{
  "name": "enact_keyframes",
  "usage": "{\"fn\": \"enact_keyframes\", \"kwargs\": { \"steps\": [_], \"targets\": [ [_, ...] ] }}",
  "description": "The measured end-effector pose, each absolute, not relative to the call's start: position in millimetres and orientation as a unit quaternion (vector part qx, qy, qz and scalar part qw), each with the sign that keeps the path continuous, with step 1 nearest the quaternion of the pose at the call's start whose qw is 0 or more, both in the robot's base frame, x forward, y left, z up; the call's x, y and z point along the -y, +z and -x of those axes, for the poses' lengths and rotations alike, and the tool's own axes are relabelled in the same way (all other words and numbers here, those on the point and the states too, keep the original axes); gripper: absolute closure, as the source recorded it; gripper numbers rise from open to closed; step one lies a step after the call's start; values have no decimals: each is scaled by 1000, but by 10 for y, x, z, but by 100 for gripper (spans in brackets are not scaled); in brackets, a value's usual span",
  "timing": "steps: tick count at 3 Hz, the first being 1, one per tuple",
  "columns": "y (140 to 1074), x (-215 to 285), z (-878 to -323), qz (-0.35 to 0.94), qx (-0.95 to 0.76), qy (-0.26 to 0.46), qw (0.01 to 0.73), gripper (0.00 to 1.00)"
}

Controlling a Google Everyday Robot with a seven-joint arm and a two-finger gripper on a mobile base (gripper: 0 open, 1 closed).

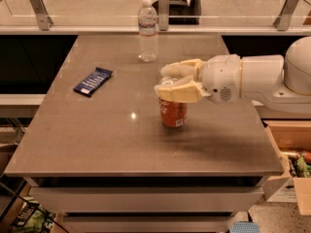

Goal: Pick coke can

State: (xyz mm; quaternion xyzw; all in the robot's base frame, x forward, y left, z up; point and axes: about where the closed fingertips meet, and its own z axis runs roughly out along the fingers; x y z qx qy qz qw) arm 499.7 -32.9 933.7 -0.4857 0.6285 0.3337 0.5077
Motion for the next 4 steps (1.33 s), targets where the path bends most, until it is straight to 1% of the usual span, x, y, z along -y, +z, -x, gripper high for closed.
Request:
{"fn": "enact_keyframes", "kwargs": {
  "steps": [3, 4],
  "targets": [
    [9998, 34, -5026, 496, -620, 361, 489, 100],
    [10587, -130, -4914, 510, -619, 336, 494, 100]
  ]
}}
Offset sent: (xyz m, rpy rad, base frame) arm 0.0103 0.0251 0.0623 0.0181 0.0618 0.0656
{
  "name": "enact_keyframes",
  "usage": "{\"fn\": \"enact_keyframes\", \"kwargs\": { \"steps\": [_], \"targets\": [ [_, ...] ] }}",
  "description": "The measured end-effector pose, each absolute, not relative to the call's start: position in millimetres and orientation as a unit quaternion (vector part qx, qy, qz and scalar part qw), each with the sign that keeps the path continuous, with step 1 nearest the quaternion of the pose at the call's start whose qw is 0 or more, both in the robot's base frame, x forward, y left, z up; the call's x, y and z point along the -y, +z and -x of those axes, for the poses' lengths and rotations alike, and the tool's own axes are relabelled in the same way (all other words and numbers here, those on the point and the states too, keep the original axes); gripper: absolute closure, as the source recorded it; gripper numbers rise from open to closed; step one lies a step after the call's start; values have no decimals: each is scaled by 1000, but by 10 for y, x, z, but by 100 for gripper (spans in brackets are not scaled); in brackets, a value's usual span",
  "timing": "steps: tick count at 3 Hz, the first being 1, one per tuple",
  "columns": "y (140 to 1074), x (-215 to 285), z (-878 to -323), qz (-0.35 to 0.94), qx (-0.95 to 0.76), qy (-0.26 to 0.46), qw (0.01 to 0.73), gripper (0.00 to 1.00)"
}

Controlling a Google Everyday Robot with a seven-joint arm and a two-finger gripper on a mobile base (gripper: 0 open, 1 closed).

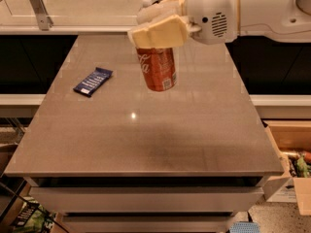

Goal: Pick coke can

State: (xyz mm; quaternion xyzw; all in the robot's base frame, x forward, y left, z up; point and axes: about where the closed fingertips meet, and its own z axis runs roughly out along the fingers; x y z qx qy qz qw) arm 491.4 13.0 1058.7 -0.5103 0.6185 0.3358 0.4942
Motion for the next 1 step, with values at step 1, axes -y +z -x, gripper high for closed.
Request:
{"fn": "enact_keyframes", "kwargs": {
  "steps": [1],
  "targets": [
    [10587, -131, -4914, 510, -618, 336, 494, 100]
  ]
}}
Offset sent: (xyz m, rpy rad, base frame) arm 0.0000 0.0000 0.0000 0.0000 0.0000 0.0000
